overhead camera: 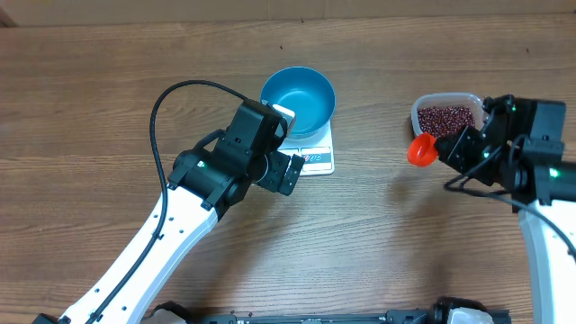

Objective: Scoop item into bowl and weigh 150g on scale
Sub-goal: 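Move the red scoop with the right gripper over the bean tub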

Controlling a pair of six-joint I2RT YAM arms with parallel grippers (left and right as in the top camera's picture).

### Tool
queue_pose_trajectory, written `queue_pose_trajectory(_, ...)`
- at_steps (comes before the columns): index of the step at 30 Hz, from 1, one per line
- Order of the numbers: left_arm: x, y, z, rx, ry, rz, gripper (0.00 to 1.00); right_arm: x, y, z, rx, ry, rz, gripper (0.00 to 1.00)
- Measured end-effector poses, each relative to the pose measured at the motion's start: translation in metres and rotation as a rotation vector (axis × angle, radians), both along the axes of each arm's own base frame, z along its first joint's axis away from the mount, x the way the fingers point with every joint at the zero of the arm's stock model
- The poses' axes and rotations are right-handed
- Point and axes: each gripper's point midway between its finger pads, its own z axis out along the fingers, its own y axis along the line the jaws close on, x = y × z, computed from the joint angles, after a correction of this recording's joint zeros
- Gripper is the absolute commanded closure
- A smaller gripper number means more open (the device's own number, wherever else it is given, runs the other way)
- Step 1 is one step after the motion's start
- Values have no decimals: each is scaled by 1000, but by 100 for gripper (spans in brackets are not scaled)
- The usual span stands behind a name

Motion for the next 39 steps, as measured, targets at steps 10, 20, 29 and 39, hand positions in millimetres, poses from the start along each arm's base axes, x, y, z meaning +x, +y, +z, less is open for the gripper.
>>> queue_pose_trajectory(10, 0, 0, 0, 0, 0, 1, 0, 15, -13, -8, -86, 55, 26, 96)
queue_pose_trajectory(20, 0, 0, 0, 0, 0, 0, 0, 33, -36, -2, -214, 1, -15, 96)
queue_pose_trajectory(29, 0, 0, 0, 0, 0, 0, 0, 64, -48, 8, -278, -110, -38, 96)
queue_pose_trajectory(39, 0, 0, 0, 0, 0, 0, 0, 85, -67, -50, -340, 33, -64, 96)
